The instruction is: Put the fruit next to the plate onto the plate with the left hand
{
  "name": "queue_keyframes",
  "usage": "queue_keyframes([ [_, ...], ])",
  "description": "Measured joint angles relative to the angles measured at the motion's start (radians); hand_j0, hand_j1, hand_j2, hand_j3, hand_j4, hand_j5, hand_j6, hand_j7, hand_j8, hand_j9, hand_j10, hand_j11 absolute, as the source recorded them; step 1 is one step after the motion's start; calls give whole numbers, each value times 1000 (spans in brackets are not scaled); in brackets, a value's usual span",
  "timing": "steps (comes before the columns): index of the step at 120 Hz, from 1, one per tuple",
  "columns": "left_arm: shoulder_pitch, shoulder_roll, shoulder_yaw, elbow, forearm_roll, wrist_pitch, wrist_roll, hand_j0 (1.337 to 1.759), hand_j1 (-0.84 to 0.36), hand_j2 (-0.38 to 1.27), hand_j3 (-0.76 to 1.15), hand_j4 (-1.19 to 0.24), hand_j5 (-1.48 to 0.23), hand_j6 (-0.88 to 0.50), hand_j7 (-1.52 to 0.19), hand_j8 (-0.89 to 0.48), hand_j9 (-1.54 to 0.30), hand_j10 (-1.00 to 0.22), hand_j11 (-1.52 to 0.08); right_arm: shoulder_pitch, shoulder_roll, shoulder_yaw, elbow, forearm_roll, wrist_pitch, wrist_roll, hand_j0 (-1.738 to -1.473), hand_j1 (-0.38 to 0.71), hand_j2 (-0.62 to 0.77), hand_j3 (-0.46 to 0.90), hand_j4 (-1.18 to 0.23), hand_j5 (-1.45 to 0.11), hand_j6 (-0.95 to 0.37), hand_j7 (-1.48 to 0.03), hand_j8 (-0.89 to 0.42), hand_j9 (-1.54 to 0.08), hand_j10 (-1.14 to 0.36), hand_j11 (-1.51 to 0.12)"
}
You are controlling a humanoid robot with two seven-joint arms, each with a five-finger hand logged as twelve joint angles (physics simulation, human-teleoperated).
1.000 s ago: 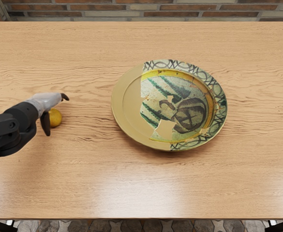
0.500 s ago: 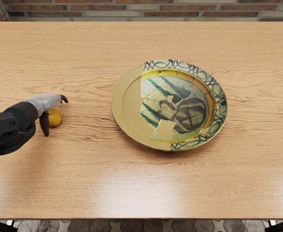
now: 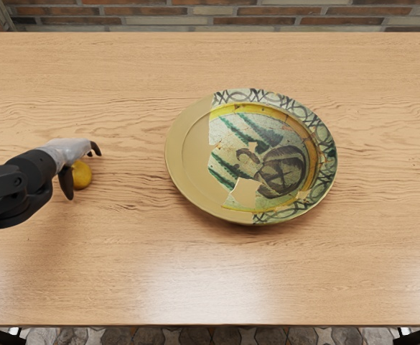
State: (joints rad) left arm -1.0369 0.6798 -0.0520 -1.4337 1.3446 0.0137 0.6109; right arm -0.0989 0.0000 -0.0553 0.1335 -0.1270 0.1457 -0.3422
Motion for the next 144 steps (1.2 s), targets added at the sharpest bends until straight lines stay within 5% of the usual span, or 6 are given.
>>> queue_keyframes([
  [103, 12, 54, 2, -50, 3, 8, 0, 1658, -222, 105, 0, -485, -625, -461, -626, -485, -625, -484, -625, 0, 0, -1, 0, 0, 0, 0, -1658, -349, 0, 0, 0, 0, 0, 0, 0, 0, 0, 0],
  [144, 14, 42, 1, -49, 8, 6, 1, 1654, -246, 141, 0, -521, -698, -414, -711, -486, -714, -542, -710, 0, 0, 0, 0, 0, 0, 0, -1658, -349, 0, 0, 0, 0, 0, 0, 0, 0, 0, 0],
])
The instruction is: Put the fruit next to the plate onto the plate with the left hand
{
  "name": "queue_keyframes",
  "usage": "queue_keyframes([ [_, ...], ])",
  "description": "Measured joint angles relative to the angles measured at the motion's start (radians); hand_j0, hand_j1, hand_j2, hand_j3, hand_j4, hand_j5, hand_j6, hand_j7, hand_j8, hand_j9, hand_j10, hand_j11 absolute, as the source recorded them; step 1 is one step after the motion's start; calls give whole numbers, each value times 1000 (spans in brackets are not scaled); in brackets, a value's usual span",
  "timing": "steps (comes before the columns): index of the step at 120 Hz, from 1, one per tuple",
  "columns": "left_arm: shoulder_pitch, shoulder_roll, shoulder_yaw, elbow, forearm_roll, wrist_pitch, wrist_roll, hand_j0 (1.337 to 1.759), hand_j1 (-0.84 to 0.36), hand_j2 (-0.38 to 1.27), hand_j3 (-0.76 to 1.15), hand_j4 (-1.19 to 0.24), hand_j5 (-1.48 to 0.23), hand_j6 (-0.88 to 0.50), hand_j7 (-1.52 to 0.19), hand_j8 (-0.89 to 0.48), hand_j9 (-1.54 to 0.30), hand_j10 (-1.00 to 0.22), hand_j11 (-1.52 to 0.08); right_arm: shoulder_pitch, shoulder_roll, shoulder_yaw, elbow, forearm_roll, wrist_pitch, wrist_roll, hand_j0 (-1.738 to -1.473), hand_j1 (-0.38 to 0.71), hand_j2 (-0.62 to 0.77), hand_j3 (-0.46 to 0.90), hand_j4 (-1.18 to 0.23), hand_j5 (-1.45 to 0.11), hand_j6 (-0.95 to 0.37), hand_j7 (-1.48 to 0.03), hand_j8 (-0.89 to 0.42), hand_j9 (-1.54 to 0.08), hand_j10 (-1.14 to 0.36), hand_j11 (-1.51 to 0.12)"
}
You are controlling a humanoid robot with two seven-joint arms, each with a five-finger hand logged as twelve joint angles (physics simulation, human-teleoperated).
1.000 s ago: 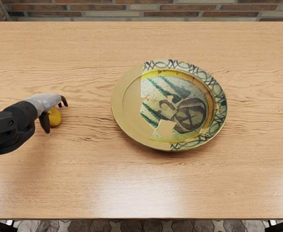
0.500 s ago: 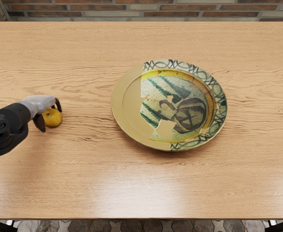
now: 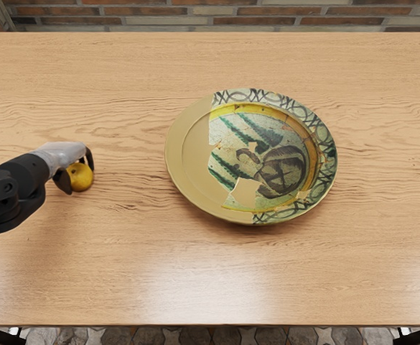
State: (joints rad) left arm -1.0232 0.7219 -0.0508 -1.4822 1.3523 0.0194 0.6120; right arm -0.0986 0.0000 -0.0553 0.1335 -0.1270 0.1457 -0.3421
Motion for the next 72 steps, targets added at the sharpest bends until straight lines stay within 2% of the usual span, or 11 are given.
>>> queue_keyframes([
  [41, 2, -2, 2, 5, 2, 2, -1, 1654, -243, 310, 0, -608, -772, -474, -800, -542, -814, -617, -812, 0, 0, 0, 0, 0, 0, 0, -1658, -349, 0, 0, 0, 0, 0, 0, 0, 0, 0, 0],
  [72, 0, -1, 13, 13, 5, 1, -1, 1651, -215, 203, 0, -576, -795, -457, -813, -533, -851, -627, -850, 0, 0, 0, 0, 0, 0, 0, -1658, -349, 0, 0, 0, 0, -1, 0, 0, 0, 0, 0],
])
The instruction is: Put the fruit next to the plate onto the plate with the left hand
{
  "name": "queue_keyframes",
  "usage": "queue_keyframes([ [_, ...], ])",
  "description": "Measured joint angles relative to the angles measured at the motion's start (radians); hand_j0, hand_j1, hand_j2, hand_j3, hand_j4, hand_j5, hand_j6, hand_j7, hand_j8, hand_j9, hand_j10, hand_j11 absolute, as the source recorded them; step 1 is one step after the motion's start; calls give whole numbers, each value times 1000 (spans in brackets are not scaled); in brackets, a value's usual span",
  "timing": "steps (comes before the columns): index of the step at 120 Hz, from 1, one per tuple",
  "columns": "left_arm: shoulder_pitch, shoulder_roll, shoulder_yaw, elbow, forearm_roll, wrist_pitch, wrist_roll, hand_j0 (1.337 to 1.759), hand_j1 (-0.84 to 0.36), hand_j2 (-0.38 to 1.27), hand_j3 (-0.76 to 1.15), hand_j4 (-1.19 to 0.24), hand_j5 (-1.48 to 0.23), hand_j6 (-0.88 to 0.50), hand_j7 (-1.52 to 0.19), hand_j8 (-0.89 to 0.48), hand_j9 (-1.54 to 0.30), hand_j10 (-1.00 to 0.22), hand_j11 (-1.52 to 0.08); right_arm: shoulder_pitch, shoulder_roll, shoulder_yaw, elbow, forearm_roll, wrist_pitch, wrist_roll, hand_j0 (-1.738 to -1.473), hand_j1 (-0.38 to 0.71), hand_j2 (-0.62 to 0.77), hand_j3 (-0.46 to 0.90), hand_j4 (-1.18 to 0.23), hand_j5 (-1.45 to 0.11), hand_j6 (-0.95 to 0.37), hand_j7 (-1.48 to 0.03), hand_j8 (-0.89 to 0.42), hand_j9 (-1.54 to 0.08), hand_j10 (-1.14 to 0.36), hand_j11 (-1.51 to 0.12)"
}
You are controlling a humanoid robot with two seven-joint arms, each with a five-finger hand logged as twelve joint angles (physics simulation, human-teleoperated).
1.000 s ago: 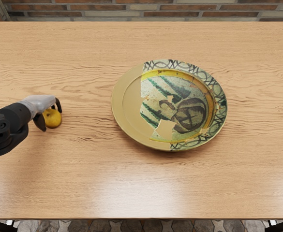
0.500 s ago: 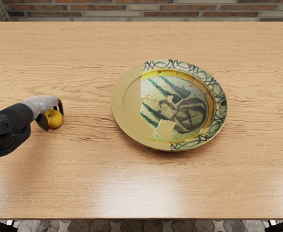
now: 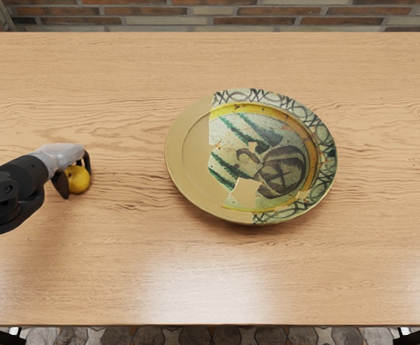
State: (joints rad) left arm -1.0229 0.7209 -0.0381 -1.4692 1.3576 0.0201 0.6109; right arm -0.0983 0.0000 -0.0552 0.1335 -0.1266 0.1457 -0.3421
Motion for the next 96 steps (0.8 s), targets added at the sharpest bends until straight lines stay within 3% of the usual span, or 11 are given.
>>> queue_keyframes([
  [21, -13, 0, 0, 0, -10, -6, 0, 1653, -208, 232, 0, -579, -831, -452, -830, -548, -844, -629, -843, 0, 0, 0, 0, 1, 0, 0, -1658, -349, 0, 0, 0, 0, 0, 0, 0, 0, 0, 0],
  [25, -15, 0, -2, -1, -11, -7, 0, 1654, -219, 298, 0, -589, -829, -461, -831, -555, -842, -630, -841, 0, 0, 0, 0, 0, 0, 0, -1658, -349, 0, 0, 0, 0, 0, 0, 0, 0, 0, 0],
  [28, -18, 0, -4, -2, -13, -8, 0, 1653, -204, 243, 0, -594, -831, -465, -834, -561, -843, -629, -841, 0, 0, 0, 0, 0, 0, 0, -1658, -349, 0, 0, 0, 0, 0, 0, 0, 0, 0, 0],
  [35, -34, 0, -7, -4, -15, -9, 0, 1654, -220, 340, 0, -610, -829, -482, -834, -573, -841, -629, -841, 0, 0, 0, 0, 1, 0, 0, -1658, -349, 0, 0, 0, 0, 0, 0, 0, 0, 0, 0],
  [50, -60, 0, -12, -7, -28, -10, 0, 1654, -189, 271, 0, -630, -833, -500, -836, -589, -845, -631, -846, 0, 0, 1, 0, 1, 0, 0, -1658, -349, 0, 0, 0, 0, 0, 0, 0, 0, 0, 0],
  [80, -180, -42, -14, -11, -93, -42, 0, 1655, -188, 305, 0, -625, -856, -503, -841, -596, -854, -638, -855, 0, 0, 4, -1, 1, 0, 0, -1658, -349, 0, 0, 0, 0, 0, 0, 0, 0, 0, 0],
  [96, -195, -71, -34, -18, -128, -55, 0, 1655, -222, 365, 0, -613, -864, -496, -839, -587, -854, -640, -855, 1, 0, 4, -1, 1, 0, 0, -1658, -349, 0, 0, 0, 0, 0, 0, 0, 0, 0, 0],
])
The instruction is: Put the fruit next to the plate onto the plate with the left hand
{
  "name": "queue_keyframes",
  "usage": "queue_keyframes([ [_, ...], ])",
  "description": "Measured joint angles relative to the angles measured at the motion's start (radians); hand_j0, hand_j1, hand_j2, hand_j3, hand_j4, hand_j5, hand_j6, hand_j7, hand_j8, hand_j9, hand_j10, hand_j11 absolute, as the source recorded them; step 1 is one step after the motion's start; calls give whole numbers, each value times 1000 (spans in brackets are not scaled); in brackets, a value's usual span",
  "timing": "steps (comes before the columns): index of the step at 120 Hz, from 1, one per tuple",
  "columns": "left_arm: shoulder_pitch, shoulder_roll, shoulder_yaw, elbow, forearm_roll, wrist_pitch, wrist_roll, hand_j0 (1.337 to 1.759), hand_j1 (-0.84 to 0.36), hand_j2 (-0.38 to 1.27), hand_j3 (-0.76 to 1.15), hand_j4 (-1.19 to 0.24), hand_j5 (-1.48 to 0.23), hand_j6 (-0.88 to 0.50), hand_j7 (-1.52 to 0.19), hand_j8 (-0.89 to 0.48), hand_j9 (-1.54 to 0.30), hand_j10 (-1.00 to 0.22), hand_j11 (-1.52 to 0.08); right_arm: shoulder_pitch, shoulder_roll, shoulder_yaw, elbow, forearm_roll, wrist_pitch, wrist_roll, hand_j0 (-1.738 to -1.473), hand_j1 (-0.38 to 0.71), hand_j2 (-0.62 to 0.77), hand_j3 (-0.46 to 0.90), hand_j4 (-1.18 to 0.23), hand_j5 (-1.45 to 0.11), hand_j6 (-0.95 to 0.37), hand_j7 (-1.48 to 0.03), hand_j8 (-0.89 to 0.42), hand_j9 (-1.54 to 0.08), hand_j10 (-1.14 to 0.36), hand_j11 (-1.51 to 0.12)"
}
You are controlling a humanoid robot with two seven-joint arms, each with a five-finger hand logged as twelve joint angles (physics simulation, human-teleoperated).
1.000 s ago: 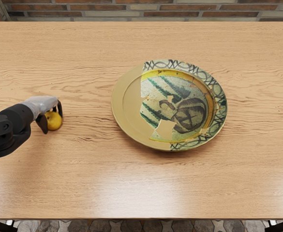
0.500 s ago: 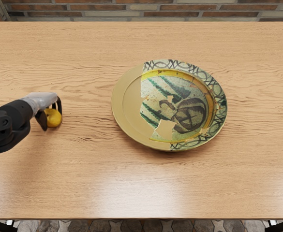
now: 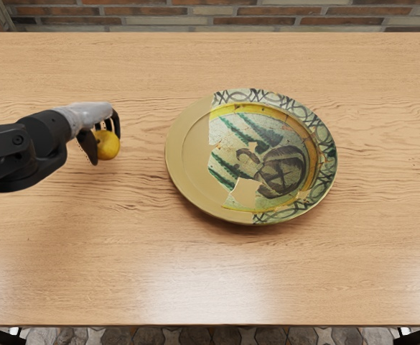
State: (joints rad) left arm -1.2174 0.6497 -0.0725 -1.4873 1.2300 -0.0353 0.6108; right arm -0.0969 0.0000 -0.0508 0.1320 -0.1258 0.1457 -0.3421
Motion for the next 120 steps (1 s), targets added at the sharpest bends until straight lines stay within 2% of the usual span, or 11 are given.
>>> queue_keyframes([
  [39, -17, -65, -132, -18, -18, -40, 0, 1656, -263, 448, 0, -595, -866, -485, -831, -574, -847, -637, -848, 0, 0, 0, 0, 0, 0, 0, -1658, -349, 0, 0, 0, 0, 0, 0, 0, 0, 0, 0],
  [68, -28, -162, -193, -10, -31, -53, 0, 1657, -295, 533, 0, -592, -862, -483, -825, -575, -840, -636, -840, 1, 0, 0, 0, 0, 0, 0, -1658, -349, 0, 0, 0, 0, 0, 0, 0, 0, 0, 0],
  [75, -29, -195, -200, -4, -31, -54, 0, 1657, -285, 491, 0, -596, -860, -484, -824, -576, -839, -636, -839, 1, 0, 0, 0, 0, 0, 0, -1658, -349, 0, 0, 0, 0, 0, 0, 0, 0, 0, 0],
  [84, -43, -239, -205, 13, -32, -53, 0, 1658, -270, 447, 0, -592, -862, -483, -823, -575, -837, -635, -838, 1, 0, 0, 0, 0, 0, 0, -1658, -349, 0, 0, 0, 0, 0, 0, 0, 0, 0, 0],
  [104, -44, -350, -205, 88, -31, -53, 0, 1658, -323, 631, 0, -603, -859, -491, -820, -585, -834, -635, -835, 1, 0, 0, 0, 0, 0, 0, -1658, -349, 0, 0, 0, 0, 0, 0, 0, 0, 0, 0],
  [112, -41, -357, -200, 115, -31, -53, 0, 1658, -350, 717, 0, -610, -855, -497, -825, -592, -834, -633, -836, 2, 0, 0, 0, 0, 0, 0, -1658, -349, 0, 0, 0, 0, 0, 0, 0, 0, 0, 0],
  [120, -36, -375, -194, 139, -28, -54, 0, 1658, -324, 648, 0, -617, -848, -501, -823, -594, -833, -635, -832, 2, 0, 0, 0, 0, 0, 0, -1658, -349, 0, 0, 0, 0, 0, 0, 0, 0, 0, 0],
])
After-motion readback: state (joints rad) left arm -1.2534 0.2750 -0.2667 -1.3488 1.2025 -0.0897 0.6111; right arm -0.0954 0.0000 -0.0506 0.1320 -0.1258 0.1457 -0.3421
